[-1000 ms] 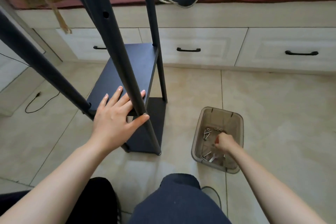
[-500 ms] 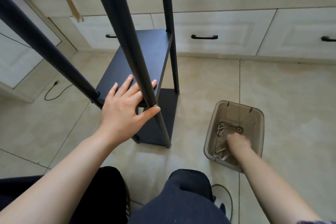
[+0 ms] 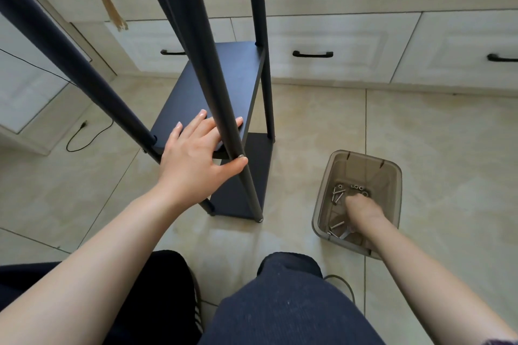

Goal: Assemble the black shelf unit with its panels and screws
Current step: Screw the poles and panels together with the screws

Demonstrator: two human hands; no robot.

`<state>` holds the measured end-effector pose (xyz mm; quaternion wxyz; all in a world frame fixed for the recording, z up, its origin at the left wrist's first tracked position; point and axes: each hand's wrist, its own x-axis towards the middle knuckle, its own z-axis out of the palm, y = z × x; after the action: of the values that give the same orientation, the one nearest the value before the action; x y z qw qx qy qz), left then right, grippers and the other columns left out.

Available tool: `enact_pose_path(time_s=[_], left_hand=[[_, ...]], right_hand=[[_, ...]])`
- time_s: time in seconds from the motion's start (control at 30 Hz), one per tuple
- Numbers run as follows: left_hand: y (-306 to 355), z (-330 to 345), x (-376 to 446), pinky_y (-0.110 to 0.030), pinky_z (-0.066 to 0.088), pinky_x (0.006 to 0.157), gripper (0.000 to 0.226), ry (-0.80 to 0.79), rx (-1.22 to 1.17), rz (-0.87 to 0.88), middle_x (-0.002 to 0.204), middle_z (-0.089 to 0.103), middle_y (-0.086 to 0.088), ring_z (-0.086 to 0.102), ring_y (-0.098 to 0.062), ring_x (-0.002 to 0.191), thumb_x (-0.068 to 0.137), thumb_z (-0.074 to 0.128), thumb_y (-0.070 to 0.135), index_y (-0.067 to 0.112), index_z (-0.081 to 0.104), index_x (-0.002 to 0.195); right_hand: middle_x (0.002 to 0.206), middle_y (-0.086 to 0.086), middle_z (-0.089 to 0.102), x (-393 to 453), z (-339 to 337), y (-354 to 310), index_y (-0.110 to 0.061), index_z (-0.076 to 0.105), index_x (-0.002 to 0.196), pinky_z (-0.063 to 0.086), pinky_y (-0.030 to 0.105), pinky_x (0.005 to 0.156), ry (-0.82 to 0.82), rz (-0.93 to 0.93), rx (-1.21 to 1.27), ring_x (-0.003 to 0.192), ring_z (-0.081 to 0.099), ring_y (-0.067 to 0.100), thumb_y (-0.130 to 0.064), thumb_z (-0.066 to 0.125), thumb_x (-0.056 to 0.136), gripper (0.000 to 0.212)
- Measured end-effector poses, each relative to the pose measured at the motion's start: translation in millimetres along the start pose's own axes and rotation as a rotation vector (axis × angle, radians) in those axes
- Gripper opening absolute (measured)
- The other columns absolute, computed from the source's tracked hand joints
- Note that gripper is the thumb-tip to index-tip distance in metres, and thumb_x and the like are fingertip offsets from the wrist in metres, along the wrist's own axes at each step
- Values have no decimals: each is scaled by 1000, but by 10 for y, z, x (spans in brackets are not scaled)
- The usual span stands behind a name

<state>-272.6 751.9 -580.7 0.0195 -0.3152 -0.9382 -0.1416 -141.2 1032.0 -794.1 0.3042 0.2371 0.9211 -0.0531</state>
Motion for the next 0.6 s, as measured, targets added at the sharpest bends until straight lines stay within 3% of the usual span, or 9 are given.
enact_pose_path(time_s=[0.17,0.27,0.37,0.47,0.6], left_hand=[[25,-63,58,-50,11,122,67,-52,-9,-27,154,40,14,23,-18,150,86,66,58,48,40,147],[54,-132,100,-52,26,117,70,-92,26,-36,153,40,15,27,-18,146,83,68,62,50,39,146],[80,-216,155,-49,42,103,73,-156,92,-54,150,40,17,29,-16,142,80,67,68,54,35,144],[102,-285,208,-46,47,93,82,-209,177,-56,149,39,17,30,-16,141,76,66,73,54,29,147],[97,-318,204,-49,44,101,87,-253,237,-23,158,28,15,22,-16,147,79,60,76,53,19,152]], right_hand=[[110,13,57,-263,-379,-128,-7,56,104,44,35,70,264,-129,98,100,60,33,-9,52,94,11],[100,7,57,-464,-691,-418,-11,50,100,45,36,69,386,-217,355,94,58,29,-23,50,101,12],[94,-1,69,-712,-995,-818,-16,52,94,51,27,70,336,-332,930,85,66,15,-29,54,101,14],[90,-2,76,-857,-1242,-1123,-18,51,92,52,22,69,199,-425,1398,85,72,9,-28,55,101,14],[77,-9,76,-855,-1389,-1366,-18,52,95,54,24,72,145,-408,1560,79,72,3,-31,53,102,15]])
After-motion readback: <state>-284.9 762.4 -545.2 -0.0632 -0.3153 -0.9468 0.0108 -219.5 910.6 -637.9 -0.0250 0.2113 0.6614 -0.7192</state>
